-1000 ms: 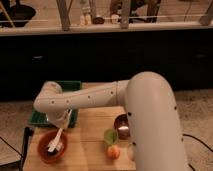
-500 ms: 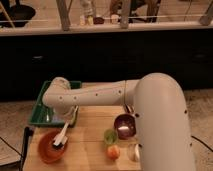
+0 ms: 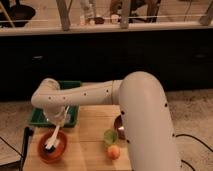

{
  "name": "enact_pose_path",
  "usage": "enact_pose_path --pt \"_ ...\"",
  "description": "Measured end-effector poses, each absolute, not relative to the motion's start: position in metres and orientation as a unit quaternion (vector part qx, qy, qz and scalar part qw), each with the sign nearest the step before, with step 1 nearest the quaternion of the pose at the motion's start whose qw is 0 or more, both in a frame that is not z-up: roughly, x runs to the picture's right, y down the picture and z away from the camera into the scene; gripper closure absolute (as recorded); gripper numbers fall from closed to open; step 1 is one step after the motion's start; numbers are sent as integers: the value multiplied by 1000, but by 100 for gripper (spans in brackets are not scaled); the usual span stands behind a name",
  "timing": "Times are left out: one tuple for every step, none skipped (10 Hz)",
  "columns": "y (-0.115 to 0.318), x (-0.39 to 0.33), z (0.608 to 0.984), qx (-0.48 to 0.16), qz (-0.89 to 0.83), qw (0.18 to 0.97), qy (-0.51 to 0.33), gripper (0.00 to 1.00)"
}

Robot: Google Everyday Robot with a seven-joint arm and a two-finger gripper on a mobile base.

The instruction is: Wipe red bowl with brush

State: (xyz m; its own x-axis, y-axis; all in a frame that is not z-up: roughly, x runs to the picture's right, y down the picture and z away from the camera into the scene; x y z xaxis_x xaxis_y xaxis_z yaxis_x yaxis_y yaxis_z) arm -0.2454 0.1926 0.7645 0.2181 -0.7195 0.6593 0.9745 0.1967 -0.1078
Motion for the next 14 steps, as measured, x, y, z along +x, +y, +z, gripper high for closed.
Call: enact_pose_path --pt "199 -243 763 -268 -580 729 -246 100" --pt "201 -240 764 -271 -577 731 -244 100" --pt "202 -230 767 -280 -566 738 -239 100" --pt "202 -226 769 -286 -560 741 -234 100" --pt "203 -228 769 -286 -561 741 -235 100" --pt "203 -229 769 -285 -561 740 -236 100" --pt "202 -227 769 -286 -560 741 -235 100" --pt "202 -227 769 -286 -560 741 -235 100" --pt "203 -228 769 -286 -561 741 -235 100" --pt "203 -229 769 -285 -561 740 -236 100" --pt "203 -228 769 -285 -561 741 -236 100" --pt "203 -228 769 -285 -561 741 -235 100" --pt "203 -228 769 -285 -561 741 -235 100" --pt "203 -228 769 -285 -561 741 -235 100"
